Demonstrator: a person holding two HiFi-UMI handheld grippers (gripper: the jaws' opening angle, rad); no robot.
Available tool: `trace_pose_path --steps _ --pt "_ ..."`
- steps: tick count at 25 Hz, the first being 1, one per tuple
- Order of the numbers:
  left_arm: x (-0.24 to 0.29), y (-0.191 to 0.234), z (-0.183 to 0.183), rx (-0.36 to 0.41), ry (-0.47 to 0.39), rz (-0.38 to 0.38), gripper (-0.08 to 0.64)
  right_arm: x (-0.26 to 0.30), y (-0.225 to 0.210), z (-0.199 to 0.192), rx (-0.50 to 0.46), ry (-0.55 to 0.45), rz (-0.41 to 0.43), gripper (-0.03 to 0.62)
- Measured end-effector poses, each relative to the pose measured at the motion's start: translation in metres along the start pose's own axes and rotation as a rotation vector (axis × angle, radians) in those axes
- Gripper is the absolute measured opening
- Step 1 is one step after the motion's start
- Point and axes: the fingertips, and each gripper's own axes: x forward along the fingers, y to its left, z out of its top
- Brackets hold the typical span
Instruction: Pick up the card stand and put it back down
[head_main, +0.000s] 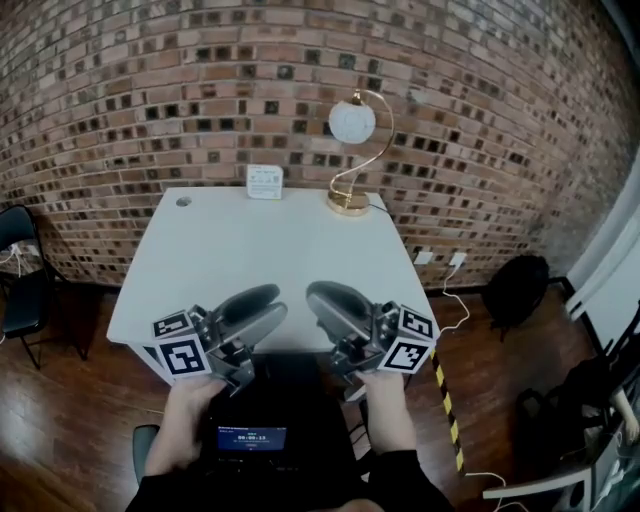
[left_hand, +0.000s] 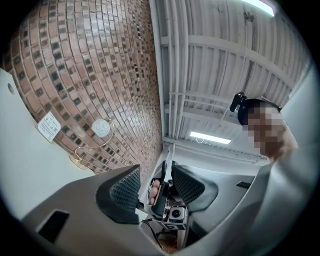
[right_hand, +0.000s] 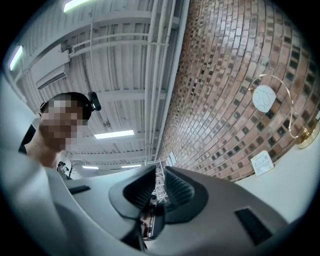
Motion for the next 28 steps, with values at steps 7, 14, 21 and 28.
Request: trace_pose_path --steps 7,14,21,28 --pt "0.008 -0.007 -0.006 0.001 0.009 -0.031 0.198 -0.015 0.008 0.010 -0.016 -0.041 -0.001 0.063" --pt "0.011 -0.009 -0.001 0.022 -0.028 -0.067 0.199 -0.021 0.006 0.009 -0.025 -0.029 -0.030 0.063" --pt "0.004 -0.013 0.002 0.010 -0.047 -0.070 0.206 -0.018 0.012 0.003 -0.035 -0.013 -0.031 0.063" --pt "0.001 -0.016 -0.004 0.034 -0.005 -0.069 0.206 -0.013 0.015 -0.003 -0.042 -0.003 -0.018 0.063"
